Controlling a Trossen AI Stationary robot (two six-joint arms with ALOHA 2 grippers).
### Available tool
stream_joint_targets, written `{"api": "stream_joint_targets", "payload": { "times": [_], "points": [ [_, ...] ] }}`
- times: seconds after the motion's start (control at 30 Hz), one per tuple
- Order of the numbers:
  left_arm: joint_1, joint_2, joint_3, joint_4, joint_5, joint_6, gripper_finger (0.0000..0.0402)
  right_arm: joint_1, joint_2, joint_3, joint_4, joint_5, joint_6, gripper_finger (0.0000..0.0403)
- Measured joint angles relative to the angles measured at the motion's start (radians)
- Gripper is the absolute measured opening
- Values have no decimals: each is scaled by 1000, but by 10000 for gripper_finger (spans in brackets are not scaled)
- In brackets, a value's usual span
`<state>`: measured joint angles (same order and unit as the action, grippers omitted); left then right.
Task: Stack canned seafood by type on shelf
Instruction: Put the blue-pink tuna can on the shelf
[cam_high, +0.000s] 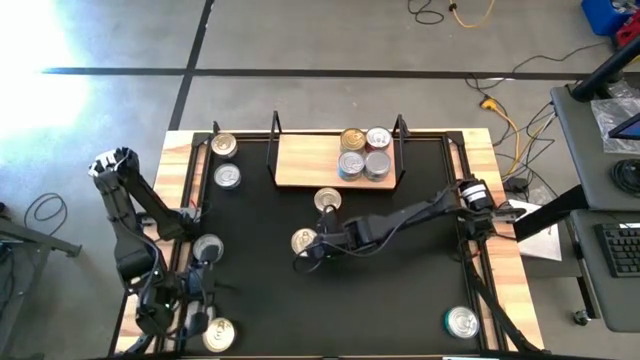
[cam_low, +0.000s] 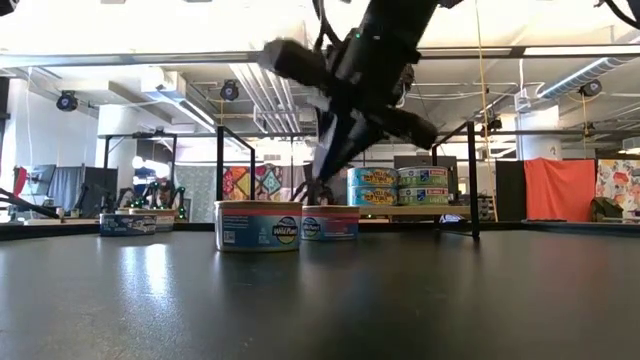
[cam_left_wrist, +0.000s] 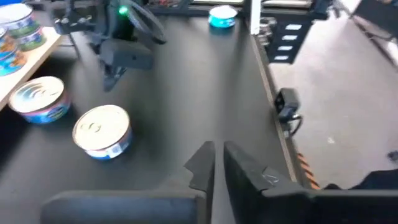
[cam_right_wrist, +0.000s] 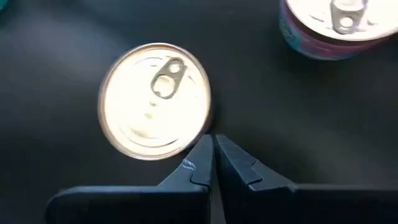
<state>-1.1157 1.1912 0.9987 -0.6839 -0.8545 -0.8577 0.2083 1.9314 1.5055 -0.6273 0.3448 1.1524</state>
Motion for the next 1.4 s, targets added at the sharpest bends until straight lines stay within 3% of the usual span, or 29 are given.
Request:
{"api": "stream_joint_targets", "payload": {
  "times": [0.17,0.23,0.33,0.43,0.6,1.0,1.4],
  "points": [
    [6,0,-99,30,-25,-86,66,-28,38,-59,70,1,134,9],
    [8,0,-145,56,-26,-147,83,-29,59,-64,167,3,109,9],
    [8,-1,-217,97,-21,-245,107,-11,79,-59,302,-93,60,9],
    [8,-1,-287,171,-18,-303,132,15,85,-58,317,-118,72,9],
    [8,0,-387,287,-17,-306,184,36,80,-59,316,-100,79,9],
    [39,-1,-533,285,-17,-341,334,46,79,-59,319,-100,62,9],
    [159,0,-586,282,132,-267,389,40,78,-58,326,-100,60,9]
  ]
}}
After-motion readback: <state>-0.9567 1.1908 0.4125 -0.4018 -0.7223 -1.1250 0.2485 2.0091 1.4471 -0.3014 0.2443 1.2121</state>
